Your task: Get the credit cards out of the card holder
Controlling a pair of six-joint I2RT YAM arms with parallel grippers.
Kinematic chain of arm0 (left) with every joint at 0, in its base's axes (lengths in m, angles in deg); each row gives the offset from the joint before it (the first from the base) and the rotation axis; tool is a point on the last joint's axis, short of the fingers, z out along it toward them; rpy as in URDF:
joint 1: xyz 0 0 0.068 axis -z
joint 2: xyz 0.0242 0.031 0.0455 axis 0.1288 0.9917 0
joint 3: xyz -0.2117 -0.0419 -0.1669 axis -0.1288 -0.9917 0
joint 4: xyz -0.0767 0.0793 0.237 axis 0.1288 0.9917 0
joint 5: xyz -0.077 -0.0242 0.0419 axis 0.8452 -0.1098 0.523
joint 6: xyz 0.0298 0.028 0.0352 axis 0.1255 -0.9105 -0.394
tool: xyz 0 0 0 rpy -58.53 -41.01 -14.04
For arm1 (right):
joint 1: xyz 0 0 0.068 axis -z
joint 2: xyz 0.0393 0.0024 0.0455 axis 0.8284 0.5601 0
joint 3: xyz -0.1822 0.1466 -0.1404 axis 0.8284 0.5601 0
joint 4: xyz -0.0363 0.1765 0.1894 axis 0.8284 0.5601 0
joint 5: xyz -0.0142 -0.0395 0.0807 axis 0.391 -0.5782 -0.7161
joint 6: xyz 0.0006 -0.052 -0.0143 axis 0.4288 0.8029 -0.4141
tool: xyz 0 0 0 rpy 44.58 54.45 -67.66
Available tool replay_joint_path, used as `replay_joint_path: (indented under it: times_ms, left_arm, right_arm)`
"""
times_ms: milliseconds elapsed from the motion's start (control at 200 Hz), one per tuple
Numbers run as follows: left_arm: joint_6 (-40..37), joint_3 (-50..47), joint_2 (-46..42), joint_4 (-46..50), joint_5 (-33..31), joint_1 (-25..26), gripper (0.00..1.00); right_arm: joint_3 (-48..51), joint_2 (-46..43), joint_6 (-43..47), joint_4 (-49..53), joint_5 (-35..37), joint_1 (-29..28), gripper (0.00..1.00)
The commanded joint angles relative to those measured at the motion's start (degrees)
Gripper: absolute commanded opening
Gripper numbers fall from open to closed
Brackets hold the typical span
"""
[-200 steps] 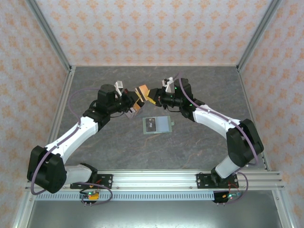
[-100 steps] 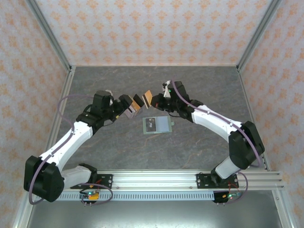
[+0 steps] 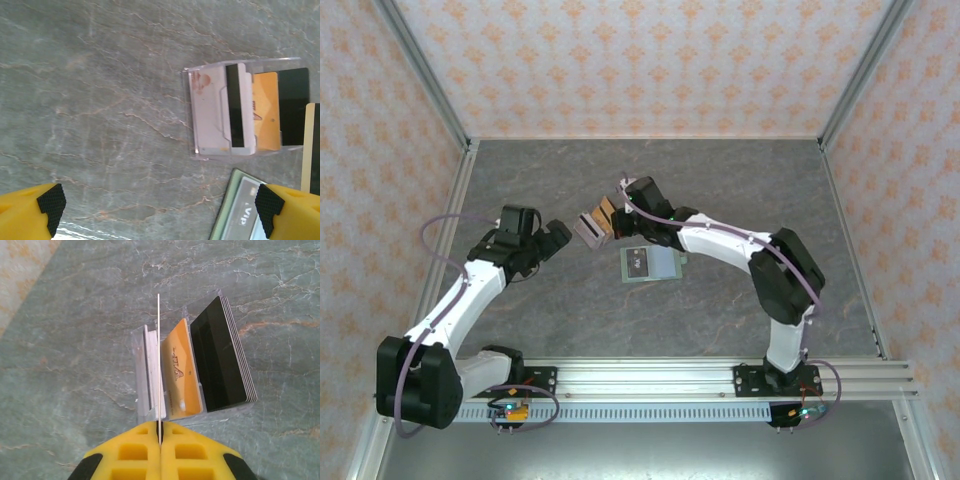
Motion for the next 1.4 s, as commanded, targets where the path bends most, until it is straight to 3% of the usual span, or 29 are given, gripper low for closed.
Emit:
replay_joint_path:
  times_ms: [0,646,886,1076,1391]
  left_arm:
    - [-3.61,-0.44,-0.37,2.68,1.13,-1.16,1.00]
    - [-4.85,0.36,4.46,1.45,5.20,-2.50,1.00]
    - [-5.03,0.52,4.38,1.55,6.97,-2.50,1.00]
    - [-5.29,1.13,4.11,1.60,8.94,-2.50,1.00]
    - [-5.62,1.84,4.14,2.13,11.19,-2.25,1.00]
  right_arm:
    - [-3.22,2.14,5.89,-2.39,2.13,-0.61,0.00]
    - [-9.69,10.30,10.92,-1.24,4.75,-0.81,0.02]
    - [-10.67,10.35,10.92,1.45,4.45,-0.81,0.18]
    - [-9.54,4.28,7.96,3.49,3.82,-0.81,0.29]
    - [3.54,-10.35,-9.36,9.90,10.41,-0.81,0.49]
